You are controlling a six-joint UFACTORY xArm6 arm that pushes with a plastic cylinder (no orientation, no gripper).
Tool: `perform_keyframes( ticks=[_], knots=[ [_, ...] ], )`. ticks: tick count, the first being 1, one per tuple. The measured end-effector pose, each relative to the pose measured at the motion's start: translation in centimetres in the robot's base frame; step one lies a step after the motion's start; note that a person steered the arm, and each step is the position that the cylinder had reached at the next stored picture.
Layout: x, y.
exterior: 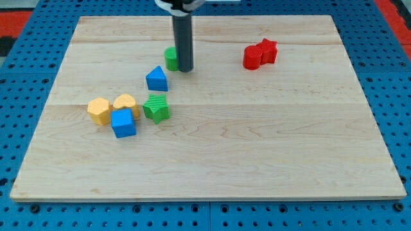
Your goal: Push green star closer to the green circle
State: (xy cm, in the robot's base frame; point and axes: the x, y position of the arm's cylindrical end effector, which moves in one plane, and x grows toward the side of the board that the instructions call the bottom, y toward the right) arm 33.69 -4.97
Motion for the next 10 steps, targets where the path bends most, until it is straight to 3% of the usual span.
perform_keyframes(
  ticks=[2,4,6,9,10],
  knots=[
    [-5.3,-3.9],
    [-6.1,-9.0],
    [2.8,3.3],
    [14.5,1.2],
    [14.8,-4.0]
  ],
)
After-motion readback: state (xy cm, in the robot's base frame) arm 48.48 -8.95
